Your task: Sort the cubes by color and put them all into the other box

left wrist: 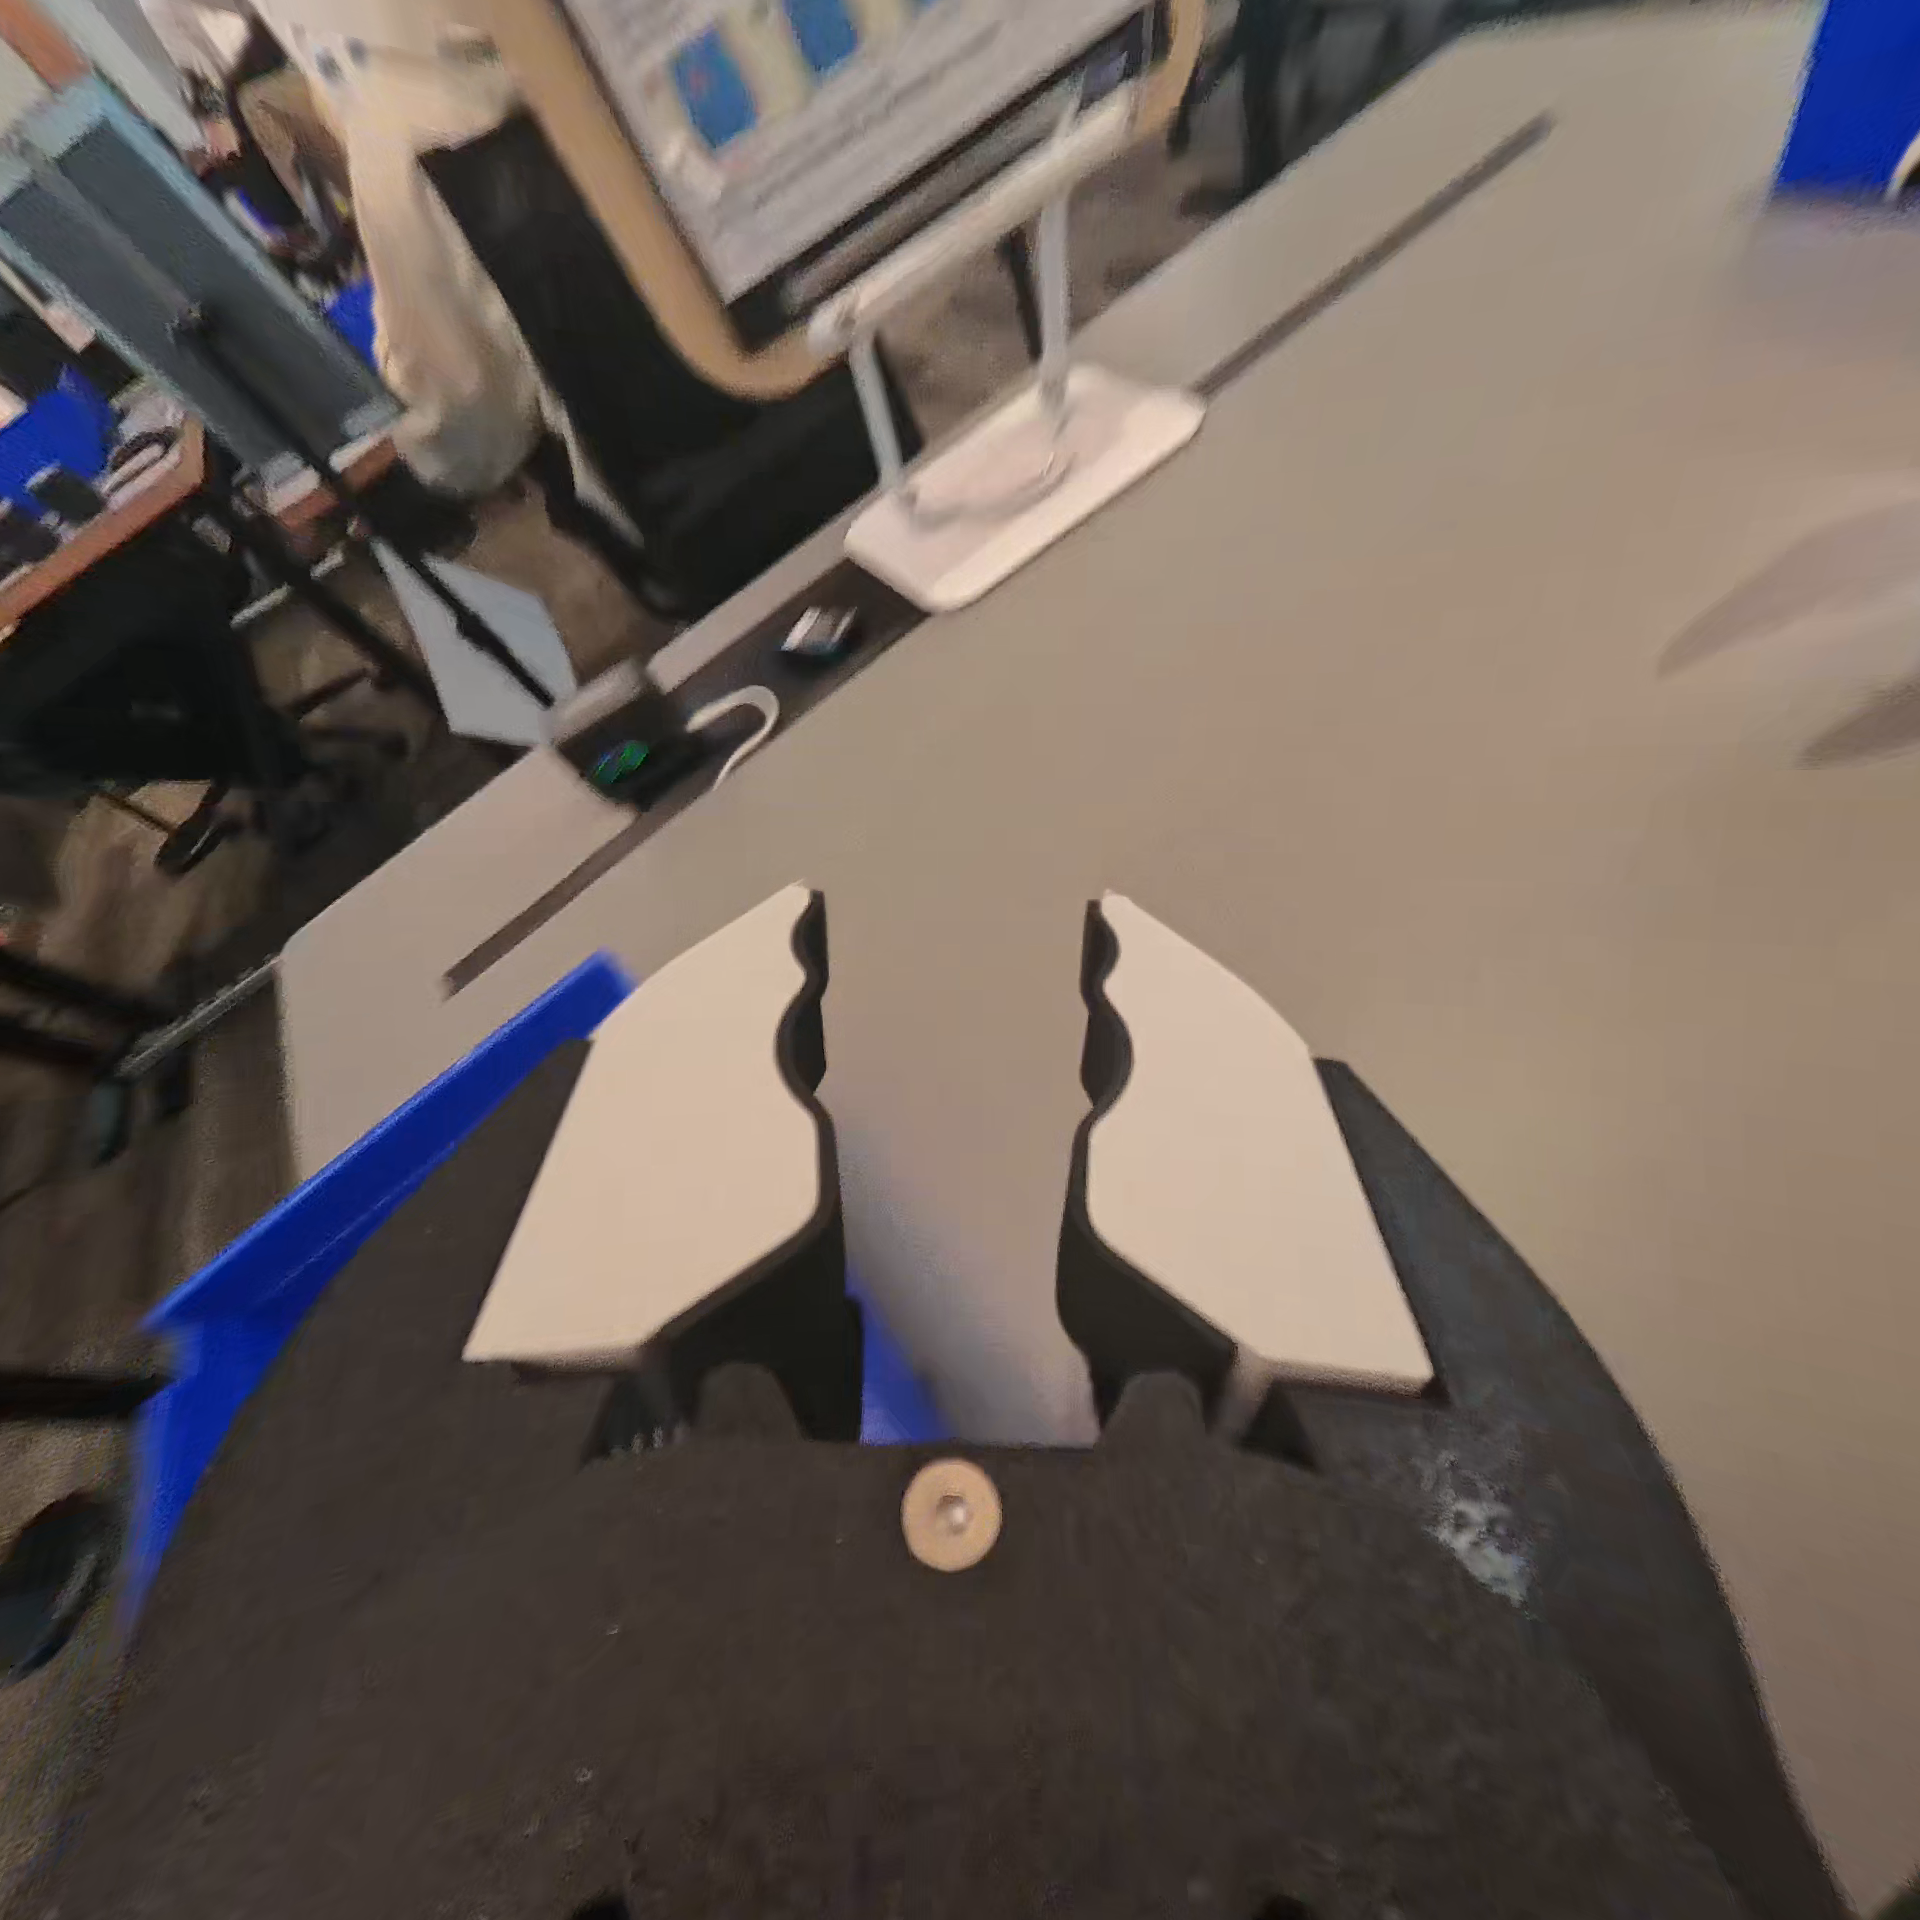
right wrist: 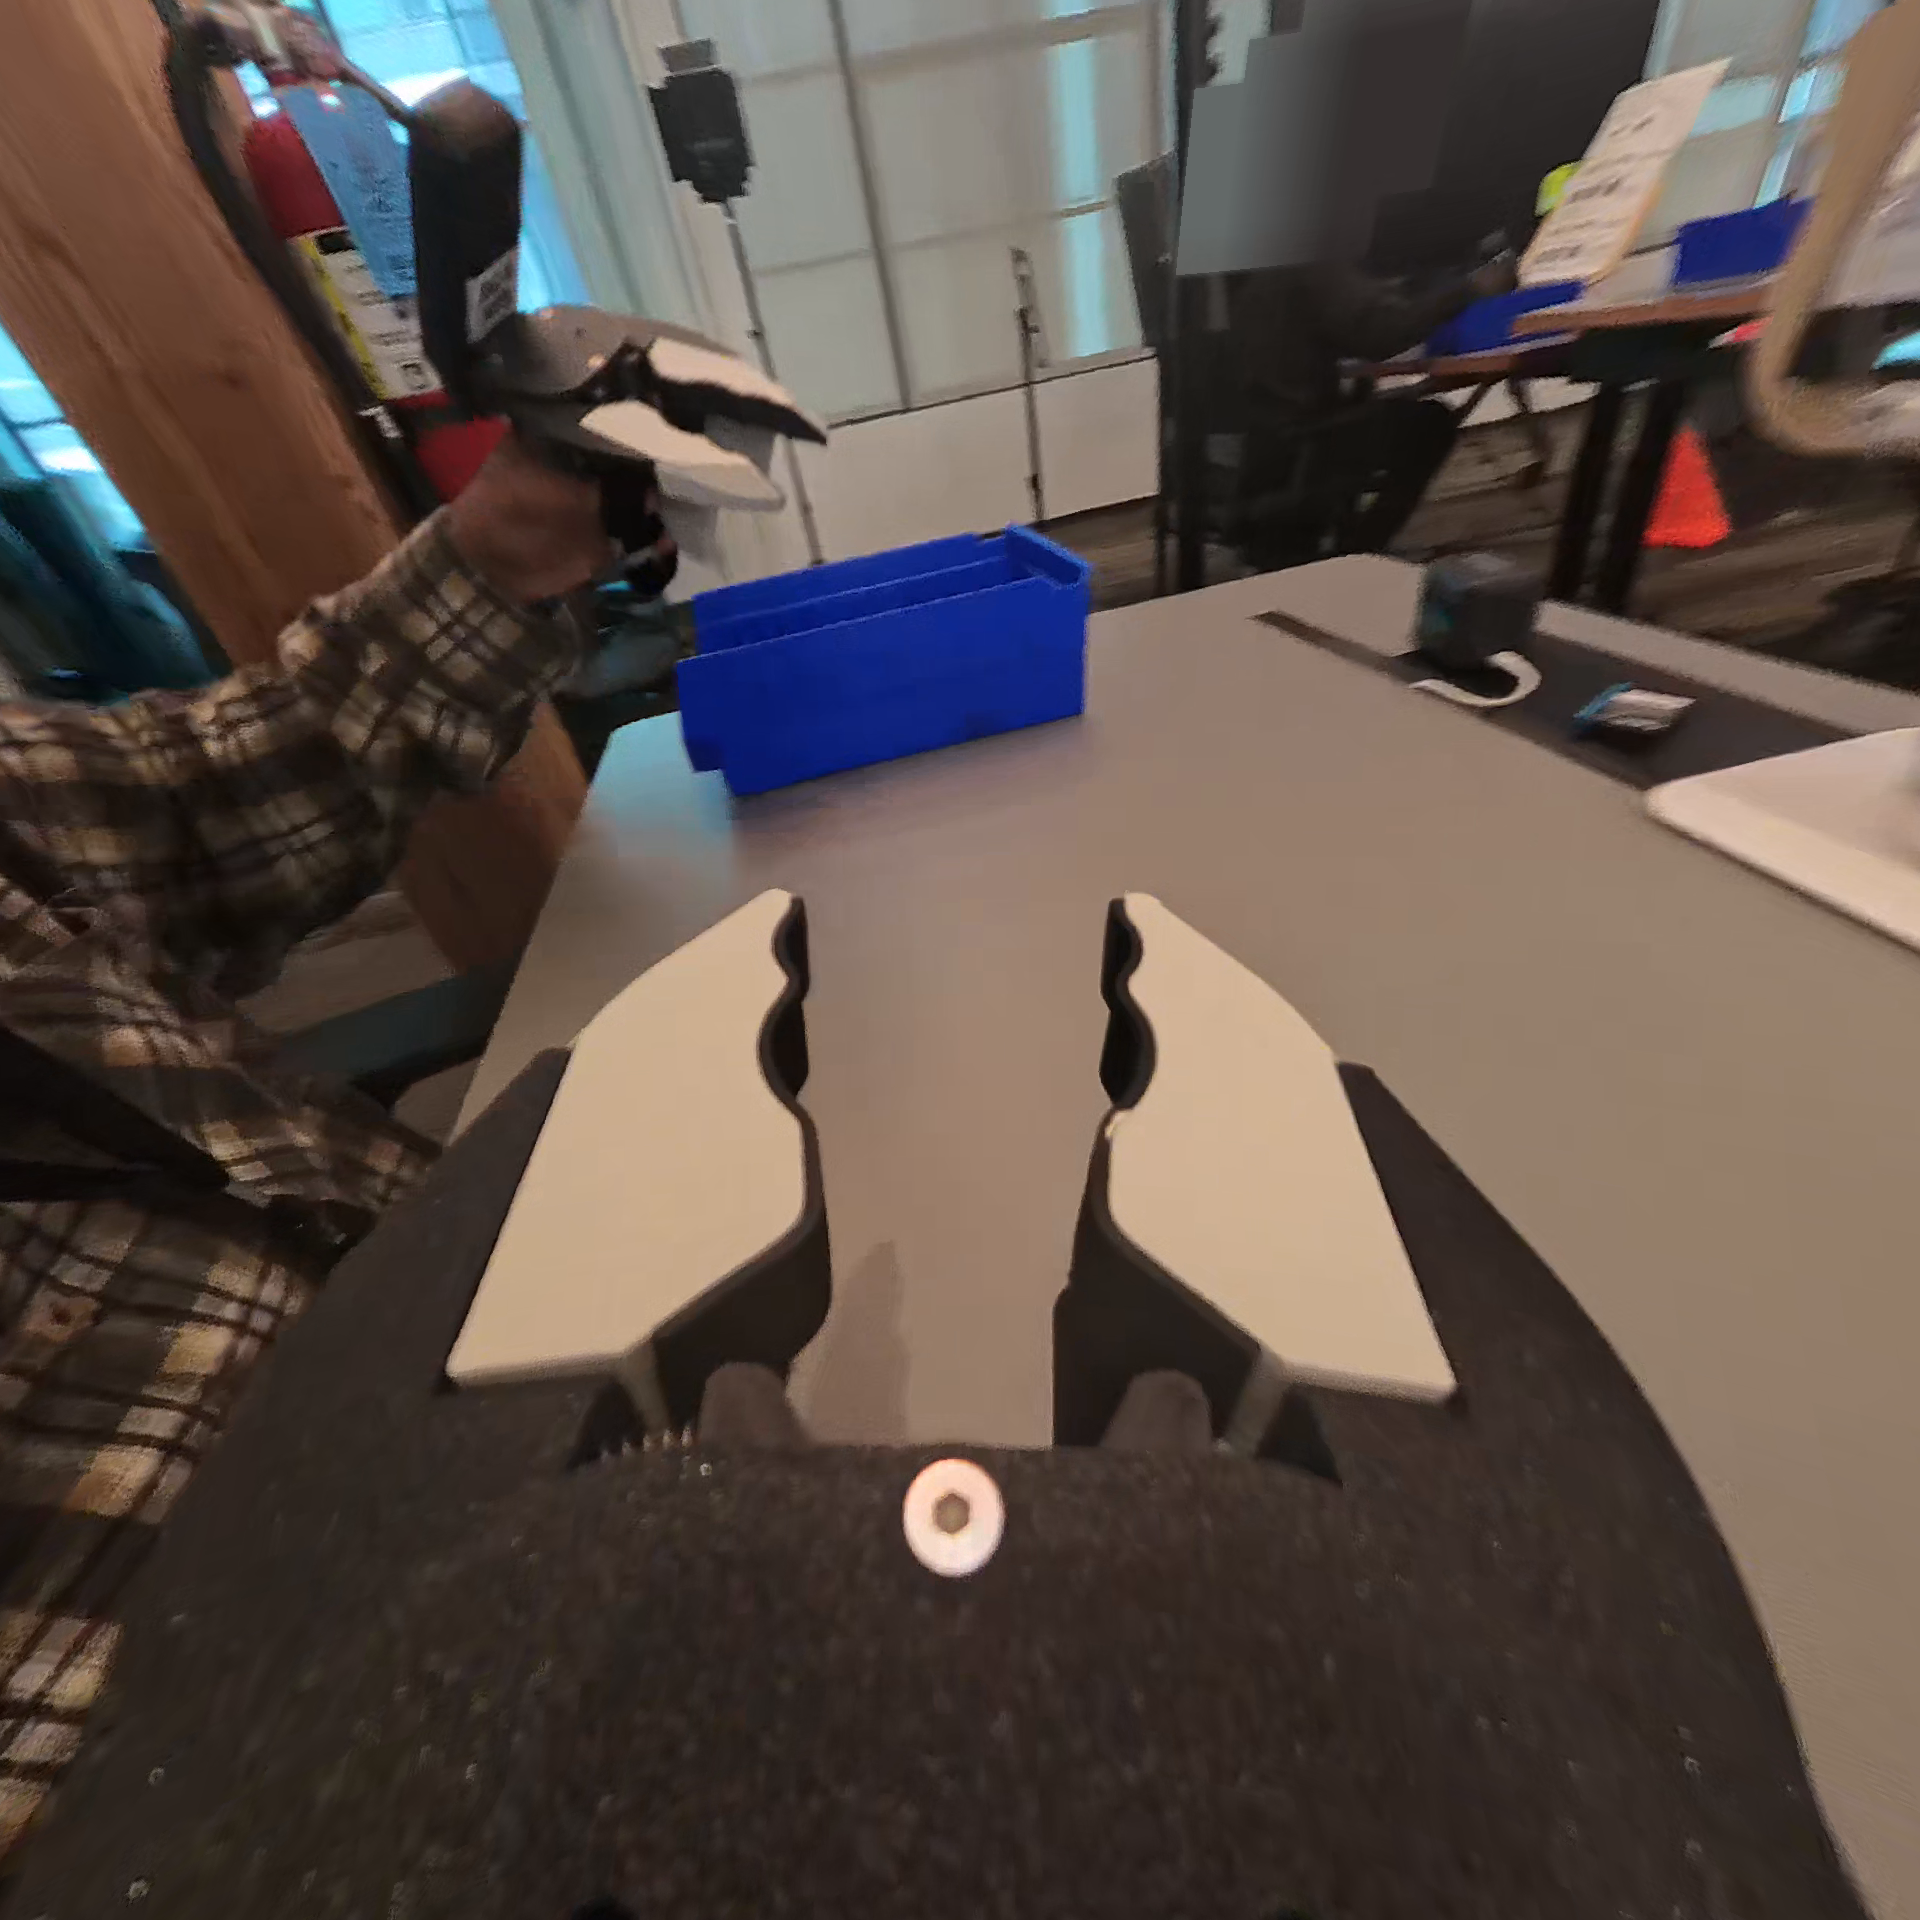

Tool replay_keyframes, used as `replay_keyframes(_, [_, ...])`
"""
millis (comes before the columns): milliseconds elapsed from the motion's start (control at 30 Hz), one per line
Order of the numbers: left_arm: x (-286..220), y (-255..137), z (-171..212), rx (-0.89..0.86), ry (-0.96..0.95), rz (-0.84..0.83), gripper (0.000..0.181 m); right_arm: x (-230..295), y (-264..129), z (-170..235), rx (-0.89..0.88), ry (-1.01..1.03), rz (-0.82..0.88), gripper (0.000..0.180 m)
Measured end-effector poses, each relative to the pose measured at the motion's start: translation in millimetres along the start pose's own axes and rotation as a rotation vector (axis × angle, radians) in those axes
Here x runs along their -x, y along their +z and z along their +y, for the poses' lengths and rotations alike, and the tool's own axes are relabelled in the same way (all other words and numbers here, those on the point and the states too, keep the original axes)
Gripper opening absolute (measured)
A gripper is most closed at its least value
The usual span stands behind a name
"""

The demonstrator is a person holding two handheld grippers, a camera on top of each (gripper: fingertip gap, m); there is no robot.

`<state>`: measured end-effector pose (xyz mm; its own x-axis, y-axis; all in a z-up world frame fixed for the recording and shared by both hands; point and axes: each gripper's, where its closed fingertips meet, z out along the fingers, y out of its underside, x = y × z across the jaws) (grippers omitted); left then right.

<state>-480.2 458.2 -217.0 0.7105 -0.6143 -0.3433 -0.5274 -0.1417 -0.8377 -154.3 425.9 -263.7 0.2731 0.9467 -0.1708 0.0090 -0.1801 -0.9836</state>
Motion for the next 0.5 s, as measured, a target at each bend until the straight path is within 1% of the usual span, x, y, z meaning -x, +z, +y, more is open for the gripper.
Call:
replay_keyframes(67, [33, -23, 38, 0.164, 0.084, 0.02, 0.043, 7, 22, 14, 0.047, 0.015, -0.071, 0.054])
replay_keyframes(100, [47, -34, 60, 0.268, 0.127, 0.052, 0.045, 12, 27, 22, 0.082, -0.004, -0.091, 0.055])
replay_keyframes(200, [76, -62, 120, 0.545, 0.21, 0.168, 0.046, 17, 34, 39, 0.128, -0.109, -0.079, 0.055])
replay_keyframes(267, [87, -73, 151, 0.685, 0.231, 0.247, 0.046, 23, 35, 42, 0.119, -0.12, -0.096, 0.054])
replay_keyframes(333, [98, -79, 177, 0.807, 0.28, 0.281, 0.046, 27, 34, 42, 0.103, -0.119, -0.11, 0.054])
replay_keyframes(500, [102, -76, 233, 1.044, 0.389, 0.379, 0.049, 29, 32, 40, 0.073, -0.126, -0.109, 0.056])
